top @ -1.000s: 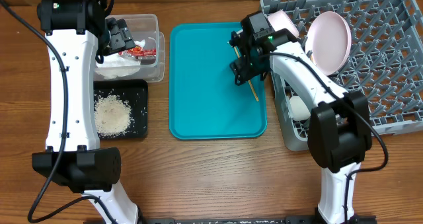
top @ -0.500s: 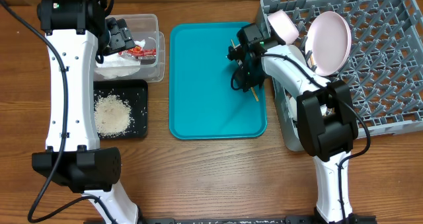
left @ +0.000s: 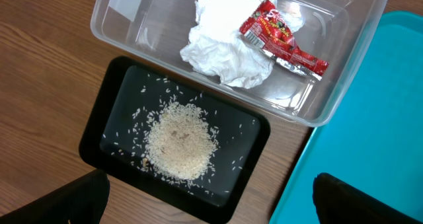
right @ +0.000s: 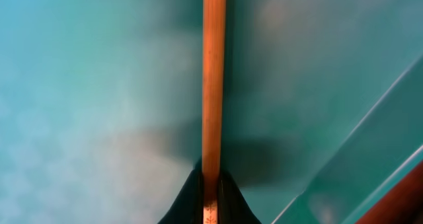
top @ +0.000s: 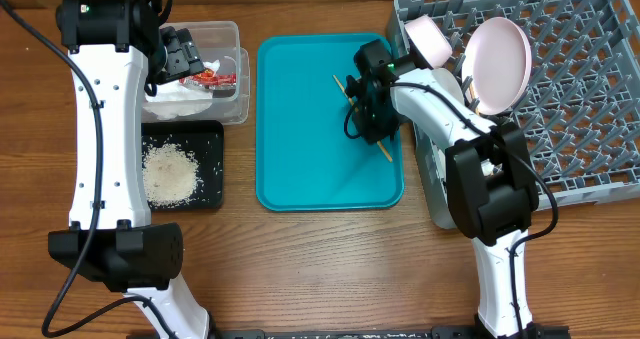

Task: Sort waste into correct bins and load items into the dishwasher
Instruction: 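Grasp the remaining wooden chopstick with the right gripper, then carry the chopstick into the dish rack and release it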

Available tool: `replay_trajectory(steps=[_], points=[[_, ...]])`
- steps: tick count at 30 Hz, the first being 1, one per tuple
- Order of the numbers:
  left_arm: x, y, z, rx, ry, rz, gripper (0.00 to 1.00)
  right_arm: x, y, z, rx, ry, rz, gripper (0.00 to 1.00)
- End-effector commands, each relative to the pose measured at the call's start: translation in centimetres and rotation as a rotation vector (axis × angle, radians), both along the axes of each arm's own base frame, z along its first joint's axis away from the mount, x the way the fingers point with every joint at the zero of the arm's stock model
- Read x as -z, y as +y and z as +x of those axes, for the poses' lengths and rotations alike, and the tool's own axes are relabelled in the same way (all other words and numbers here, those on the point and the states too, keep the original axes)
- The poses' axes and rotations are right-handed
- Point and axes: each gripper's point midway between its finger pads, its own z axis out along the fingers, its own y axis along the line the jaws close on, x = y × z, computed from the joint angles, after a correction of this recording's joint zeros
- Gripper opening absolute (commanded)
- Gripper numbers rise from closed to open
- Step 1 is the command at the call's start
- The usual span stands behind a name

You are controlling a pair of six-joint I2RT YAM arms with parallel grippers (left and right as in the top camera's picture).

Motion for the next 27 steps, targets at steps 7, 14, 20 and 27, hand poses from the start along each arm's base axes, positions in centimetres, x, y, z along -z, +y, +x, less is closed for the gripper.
replay_trajectory(steps=[7, 14, 20, 27], points=[[0.1, 0.2, 0.2, -0.011, -0.001, -0.003, 1.0, -14.5, 3.2, 0.6, 0.048, -0.116, 0.177, 0.04], [0.1, 0.2, 0.2, -0.011, -0.001, -0.003, 1.0, -25.2, -2.0, -0.2, 0.183, -0.299, 0.153, 0.04], [0.1, 0.2, 0.2, -0.011, -0.001, -0.003, 1.0, -25.9, -11.4, -1.4, 0.398, -0.296, -0.056, 0.04], [0.1, 0.2, 0.2, -0.011, -0.001, -0.003, 1.0, -21.8, -17.7, -2.0, 0.506, -0.191, -0.204, 0.04]])
